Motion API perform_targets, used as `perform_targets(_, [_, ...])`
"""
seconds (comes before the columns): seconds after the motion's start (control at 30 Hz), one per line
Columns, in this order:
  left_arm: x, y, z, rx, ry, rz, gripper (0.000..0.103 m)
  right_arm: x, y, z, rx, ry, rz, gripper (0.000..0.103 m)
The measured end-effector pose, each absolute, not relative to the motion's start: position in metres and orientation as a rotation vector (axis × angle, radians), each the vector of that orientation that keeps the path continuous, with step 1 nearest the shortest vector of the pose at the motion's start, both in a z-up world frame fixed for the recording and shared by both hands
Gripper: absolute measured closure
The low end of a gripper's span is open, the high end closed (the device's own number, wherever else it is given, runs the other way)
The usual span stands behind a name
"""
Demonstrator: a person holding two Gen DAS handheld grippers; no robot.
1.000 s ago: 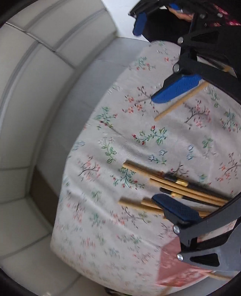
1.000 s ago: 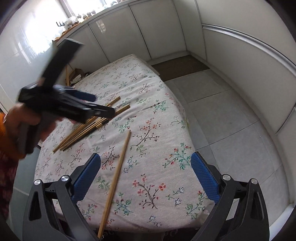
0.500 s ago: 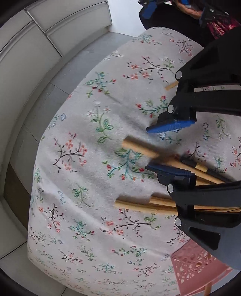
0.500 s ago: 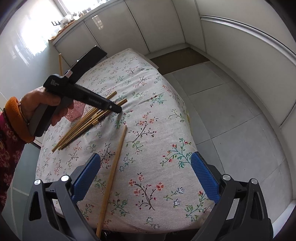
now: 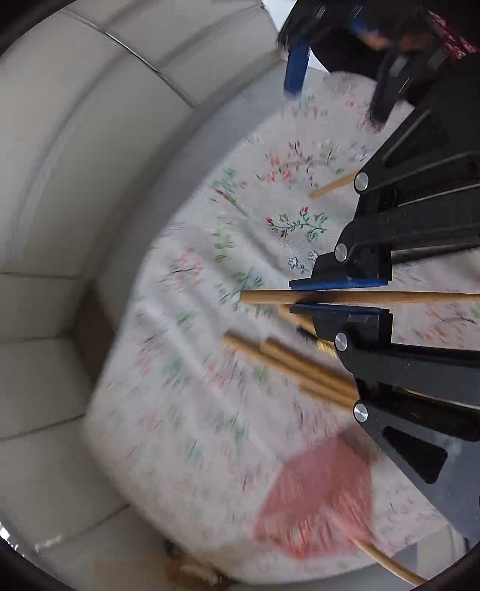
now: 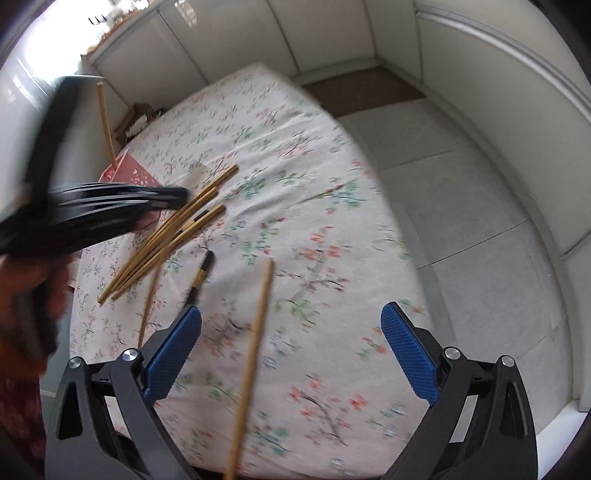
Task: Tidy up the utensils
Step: 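Grasp another chopstick with the left tool while the right tool grasps one too, then drop the chopstick into the pink cup with the left tool while the right tool carries another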
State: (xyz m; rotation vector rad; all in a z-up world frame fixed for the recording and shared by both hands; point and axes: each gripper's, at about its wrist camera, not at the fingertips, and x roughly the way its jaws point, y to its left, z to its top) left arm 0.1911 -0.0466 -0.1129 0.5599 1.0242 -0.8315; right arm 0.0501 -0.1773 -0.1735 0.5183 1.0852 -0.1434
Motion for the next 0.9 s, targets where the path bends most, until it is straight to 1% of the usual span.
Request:
perform_targets(0.07, [0.177, -0.025, -0.084, 0.53, 0.953, -0.81, 0.097, 0.067, -0.172, -0.178, 0.503, 1.132, -0.156, 0.01])
perform_targets(0.13, [0.162, -0.004, -0.051, 0.477, 0.865, -0.799, 0.097, 0.086, -0.163, -0.188, 0.492, 1.215, -0.156, 0.017])
perform_targets(0.2, [0.147, 0.012, -0.025, 0.44, 0.794, -0.783, 0.097, 0.099, -0.156, -0.201, 0.495, 1.303, -0.149, 0.032])
perform_targets(0.23, [0.137, 0.023, -0.008, 0.419, 0.753, -0.773, 0.097, 0.105, -0.152, -0.209, 0.492, 1.351, -0.148, 0.037])
perform_targets(0.27, [0.127, 0.033, 0.003, 0.403, 0.718, -0.766, 0.097, 0.107, -0.149, -0.206, 0.467, 1.341, -0.167, 0.041])
perform_targets(0.3, [0.119, 0.037, 0.013, 0.393, 0.695, -0.761, 0.097, 0.113, -0.143, -0.207, 0.441, 1.359, -0.167, 0.055])
perform_targets(0.33, [0.108, 0.048, 0.024, 0.375, 0.663, -0.757, 0.097, 0.114, -0.141, -0.207, 0.437, 1.365, -0.18, 0.056])
perform_targets(0.37, [0.101, 0.054, 0.029, 0.36, 0.644, -0.754, 0.097, 0.116, -0.14, -0.207, 0.448, 1.372, -0.175, 0.074])
perform_targets(0.4, [0.093, 0.063, 0.038, 0.337, 0.624, -0.747, 0.097, 0.118, -0.141, -0.208, 0.449, 1.385, -0.187, 0.088])
perform_targets(0.43, [0.09, 0.07, 0.042, 0.323, 0.614, -0.74, 0.097, 0.118, -0.142, -0.21, 0.47, 1.392, -0.185, 0.098])
perform_targets(0.5, [0.081, 0.084, 0.051, 0.283, 0.596, -0.712, 0.097, 0.116, -0.146, -0.21, 0.525, 1.381, -0.185, 0.097])
perform_targets(0.57, [0.076, 0.092, 0.053, 0.253, 0.585, -0.695, 0.097, 0.109, -0.149, -0.207, 0.564, 1.331, -0.176, 0.097])
perform_targets(0.67, [0.073, 0.104, 0.052, 0.191, 0.573, -0.663, 0.096, 0.091, -0.146, -0.179, 0.531, 1.175, -0.18, 0.097])
perform_targets(0.77, [0.063, 0.113, 0.056, 0.125, 0.553, -0.636, 0.097, 0.063, -0.135, -0.127, 0.448, 0.952, -0.166, 0.097])
perform_targets(0.9, [0.054, 0.121, 0.06, 0.046, 0.534, -0.615, 0.097, 0.027, -0.121, -0.071, 0.347, 0.723, -0.142, 0.097])
